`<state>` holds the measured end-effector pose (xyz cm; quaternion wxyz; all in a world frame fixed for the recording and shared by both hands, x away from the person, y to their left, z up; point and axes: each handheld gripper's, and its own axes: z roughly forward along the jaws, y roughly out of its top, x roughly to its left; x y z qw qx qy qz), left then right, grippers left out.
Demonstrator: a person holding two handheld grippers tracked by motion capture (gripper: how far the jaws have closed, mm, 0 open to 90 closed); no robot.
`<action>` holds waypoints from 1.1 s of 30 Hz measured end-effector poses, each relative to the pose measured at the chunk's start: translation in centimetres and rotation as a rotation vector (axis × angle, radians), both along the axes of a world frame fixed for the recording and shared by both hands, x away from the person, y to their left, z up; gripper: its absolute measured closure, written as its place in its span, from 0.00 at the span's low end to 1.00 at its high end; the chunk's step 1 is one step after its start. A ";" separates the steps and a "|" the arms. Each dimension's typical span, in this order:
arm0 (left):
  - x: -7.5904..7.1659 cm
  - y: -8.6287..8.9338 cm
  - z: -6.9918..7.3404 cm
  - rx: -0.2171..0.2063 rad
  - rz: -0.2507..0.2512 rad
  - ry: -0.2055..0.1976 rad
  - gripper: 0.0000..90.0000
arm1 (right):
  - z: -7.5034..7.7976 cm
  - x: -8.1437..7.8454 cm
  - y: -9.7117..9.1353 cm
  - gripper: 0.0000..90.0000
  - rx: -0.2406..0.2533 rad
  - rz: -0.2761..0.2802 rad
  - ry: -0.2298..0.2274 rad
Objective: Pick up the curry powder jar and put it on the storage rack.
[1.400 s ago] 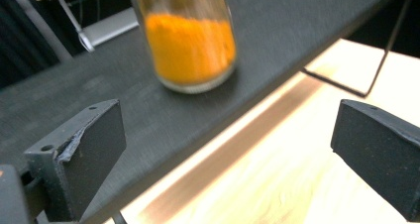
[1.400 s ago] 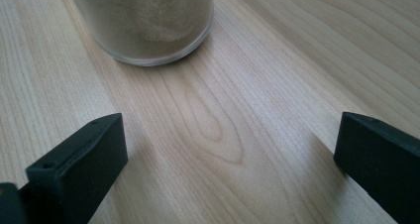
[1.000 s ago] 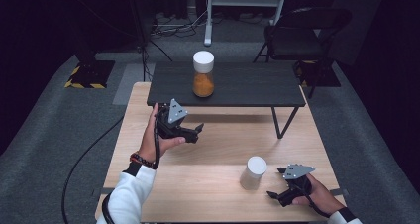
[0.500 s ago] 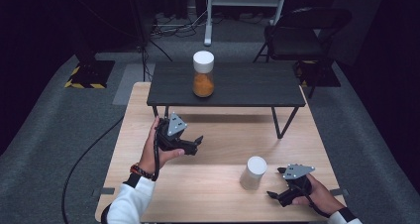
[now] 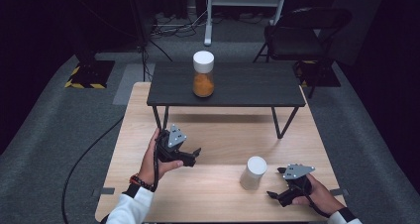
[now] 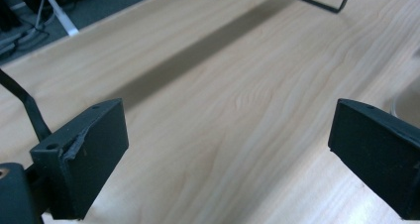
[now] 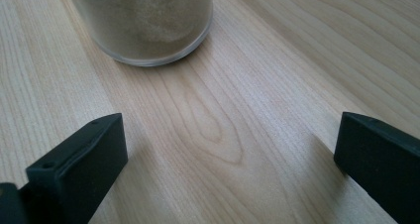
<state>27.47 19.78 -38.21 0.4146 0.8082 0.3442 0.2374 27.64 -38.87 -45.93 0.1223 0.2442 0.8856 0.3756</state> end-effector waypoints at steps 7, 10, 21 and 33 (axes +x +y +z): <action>-0.5 0.2 -1.2 0.001 -0.020 0.035 0.02 | 0.0 0.0 0.0 0.00 0.000 0.000 0.000; -0.7 0.2 -1.7 0.010 -0.023 0.044 0.02 | 0.0 0.0 0.0 0.00 0.000 0.000 0.000; -1.3 0.3 -3.5 0.050 -0.014 0.090 0.03 | 0.0 0.0 0.0 0.00 0.000 0.000 0.000; -1.5 1.2 -5.7 0.055 -0.002 0.158 0.03 | 0.0 0.0 0.0 0.00 0.000 0.000 0.000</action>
